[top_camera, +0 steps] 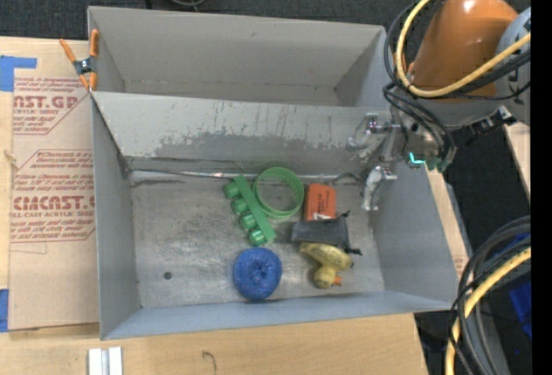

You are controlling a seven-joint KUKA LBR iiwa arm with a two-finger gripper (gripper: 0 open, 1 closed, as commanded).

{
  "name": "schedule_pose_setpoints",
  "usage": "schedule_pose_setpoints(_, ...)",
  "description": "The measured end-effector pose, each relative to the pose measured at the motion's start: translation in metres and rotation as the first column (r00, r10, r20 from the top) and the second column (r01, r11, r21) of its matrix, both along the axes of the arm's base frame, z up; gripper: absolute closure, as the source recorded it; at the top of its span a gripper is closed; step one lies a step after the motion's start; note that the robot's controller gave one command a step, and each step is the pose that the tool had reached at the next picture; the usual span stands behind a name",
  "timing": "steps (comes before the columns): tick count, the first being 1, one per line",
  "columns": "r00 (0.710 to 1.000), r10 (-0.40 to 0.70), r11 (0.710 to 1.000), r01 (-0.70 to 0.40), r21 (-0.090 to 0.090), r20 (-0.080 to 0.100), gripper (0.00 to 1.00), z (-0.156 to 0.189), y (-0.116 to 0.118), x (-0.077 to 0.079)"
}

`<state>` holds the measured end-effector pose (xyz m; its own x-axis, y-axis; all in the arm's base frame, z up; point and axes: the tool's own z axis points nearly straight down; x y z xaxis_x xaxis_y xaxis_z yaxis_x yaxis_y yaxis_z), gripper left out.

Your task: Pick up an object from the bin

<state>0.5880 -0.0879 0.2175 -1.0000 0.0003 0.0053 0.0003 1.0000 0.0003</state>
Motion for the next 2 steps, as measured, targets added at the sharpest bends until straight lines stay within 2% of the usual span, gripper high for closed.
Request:
schedule_pose_setpoints(1,1.0,0.001,1.0,-0.001,-0.001,0.008,0.0,0.004,0.0,0.002)
schedule_pose_setpoints(2,1.0,0.008,1.0,-0.007,-0.002,0.015,0.0,-0.043,0.003,-0.002)
